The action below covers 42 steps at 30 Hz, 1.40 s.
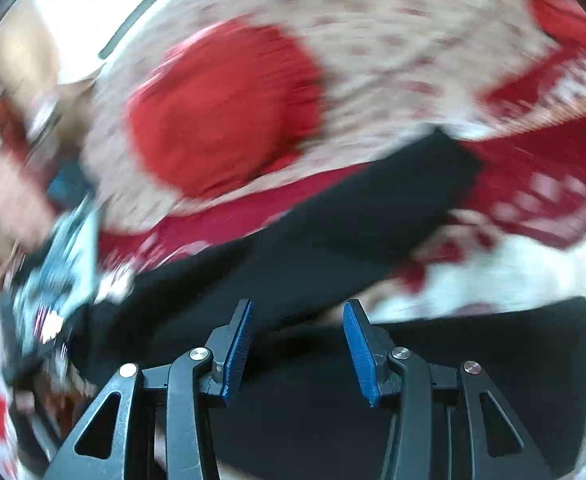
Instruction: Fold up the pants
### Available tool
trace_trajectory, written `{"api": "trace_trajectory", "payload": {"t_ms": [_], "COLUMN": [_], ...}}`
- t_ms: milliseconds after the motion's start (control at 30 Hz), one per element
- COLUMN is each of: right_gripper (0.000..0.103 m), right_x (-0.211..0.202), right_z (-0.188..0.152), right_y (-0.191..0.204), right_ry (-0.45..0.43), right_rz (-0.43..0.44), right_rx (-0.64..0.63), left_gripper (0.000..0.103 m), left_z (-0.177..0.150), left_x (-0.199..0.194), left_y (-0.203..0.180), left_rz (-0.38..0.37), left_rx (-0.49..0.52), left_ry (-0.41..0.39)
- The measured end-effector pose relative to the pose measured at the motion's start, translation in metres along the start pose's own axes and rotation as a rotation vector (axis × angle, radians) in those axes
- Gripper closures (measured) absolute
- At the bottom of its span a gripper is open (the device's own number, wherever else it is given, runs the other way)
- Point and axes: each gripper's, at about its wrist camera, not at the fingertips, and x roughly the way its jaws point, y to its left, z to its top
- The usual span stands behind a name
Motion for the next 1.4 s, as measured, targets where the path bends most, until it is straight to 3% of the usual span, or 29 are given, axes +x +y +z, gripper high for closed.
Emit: {"api": "trace_trajectory", "payload": {"t_ms": [167,267,333,367,400,467,633,767,833,933,1000,1033,1100,1167,1267,1333,1400], "right_gripper": [0.058,0.058,0.071,0.089,0.097,0.098,0.098,0.098,0.098,0.098,0.097,0.094,0.064,0.063,0.063,0.063,0.063], "right_x": [0.019,0.032,0.044,0.046,0.046,0.028,-0.067,-0.116,-0.114,-0.072,-0.058,-0.061,-0.074,-0.095,-0.121,-0.12,-0.1], "right_z": [0.025,0.038,0.046,0.048,0.05,0.049,0.033,-0.001,-0.02,-0.052,-0.06,-0.06,-0.051,-0.039,-0.026,-0.022,-0.026], "right_y": [-0.049,-0.061,-0.062,-0.06,-0.059,-0.051,-0.018,-0.021,-0.03,-0.052,-0.058,-0.059,-0.056,-0.051,-0.04,-0.016,0.029], "right_ry": [-0.035,-0.056,-0.052,-0.049,-0.047,-0.086,-0.167,-0.141,-0.075,0.094,0.116,0.095,0.064,0.004,-0.075,-0.085,-0.036], "right_rz": [0.019,0.08,0.083,0.069,0.065,0.089,0.043,-0.019,-0.057,-0.144,-0.167,-0.159,-0.21,-0.297,-0.249,-0.125,0.012], "right_rx": [0.187,0.25,0.251,0.254,0.26,0.237,0.063,0.046,0.05,0.081,0.077,0.087,0.072,0.017,0.013,-0.046,-0.182], "left_gripper": [0.054,0.054,0.054,0.054,0.054,0.054,0.054,0.054,0.054,0.054,0.054,0.054,0.054,0.054,0.053,0.053,0.053], "left_z": [0.001,0.0,-0.001,-0.001,-0.001,-0.001,0.001,-0.002,-0.005,-0.006,-0.006,-0.005,-0.003,-0.002,-0.003,-0.003,-0.002], "left_x": [0.002,0.005,0.008,0.008,0.008,0.006,0.005,0.004,0.006,0.006,0.003,0.001,-0.005,-0.007,-0.008,-0.01,-0.011], "left_y": [-0.004,-0.005,-0.005,-0.004,-0.003,-0.001,0.002,0.002,0.003,0.005,0.009,0.011,0.015,0.021,0.025,0.024,0.024], "left_rz": [0.017,0.026,0.026,0.026,0.026,0.02,0.001,-0.013,-0.004,0.008,0.004,-0.001,-0.012,-0.029,-0.043,-0.042,-0.044], "left_rx": [0.012,0.017,0.015,0.014,0.012,0.005,-0.003,-0.003,0.0,-0.001,-0.005,-0.008,-0.013,-0.022,-0.032,-0.019,-0.01], "left_ry": [0.008,0.024,0.035,0.038,0.039,0.035,0.036,0.041,0.045,0.055,0.059,0.056,0.044,0.049,0.058,0.056,0.056]}}
